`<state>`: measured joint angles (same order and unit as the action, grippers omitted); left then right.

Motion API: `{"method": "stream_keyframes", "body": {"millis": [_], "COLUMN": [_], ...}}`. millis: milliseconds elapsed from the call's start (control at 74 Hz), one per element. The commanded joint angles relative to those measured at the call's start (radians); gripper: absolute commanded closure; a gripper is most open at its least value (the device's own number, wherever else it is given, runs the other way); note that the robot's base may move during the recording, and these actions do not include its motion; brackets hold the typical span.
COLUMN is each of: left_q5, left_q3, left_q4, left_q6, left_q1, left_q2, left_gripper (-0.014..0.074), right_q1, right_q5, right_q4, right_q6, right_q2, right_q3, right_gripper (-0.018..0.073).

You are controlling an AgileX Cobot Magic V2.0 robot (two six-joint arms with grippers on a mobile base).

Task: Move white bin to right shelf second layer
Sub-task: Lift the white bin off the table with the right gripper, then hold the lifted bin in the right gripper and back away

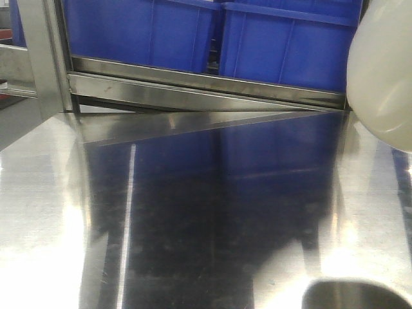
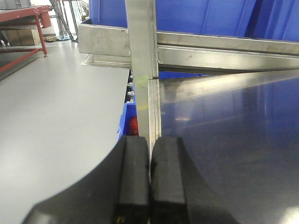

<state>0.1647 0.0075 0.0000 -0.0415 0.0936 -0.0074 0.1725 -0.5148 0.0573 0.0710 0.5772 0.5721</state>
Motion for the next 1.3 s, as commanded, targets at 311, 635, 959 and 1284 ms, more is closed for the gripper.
{"method": "stream_keyframes", "body": {"millis": [311, 635, 959, 1284], "left_q5": [-0.087, -0.087, -0.087, -0.087], "left_q3": [0.037, 0.037, 0.037, 0.037], "left_q4": [0.000, 0.000, 0.000, 0.000], "left_q6": [0.003, 0.003, 0.003, 0.003], "left_q1": [0.005, 0.005, 0.005, 0.005], "left_q2": [-0.014, -0.014, -0.014, -0.014], "left_gripper": [0.0512, 0.0512, 0.0512, 0.0512], "right_q1": [-0.007, -0.007, -0.007, -0.007], "right_q5": [0.106, 0.106, 0.106, 0.106], "right_q4": [0.012, 0.012, 0.012, 0.012], "right_q6": [0.001, 0.001, 0.001, 0.001], "right_q2": [-0.004, -0.004, -0.004, -0.004], "right_q3": [0.031, 0.031, 0.031, 0.031], "right_gripper": [0.0503, 0.0503, 0.0503, 0.0503]}}
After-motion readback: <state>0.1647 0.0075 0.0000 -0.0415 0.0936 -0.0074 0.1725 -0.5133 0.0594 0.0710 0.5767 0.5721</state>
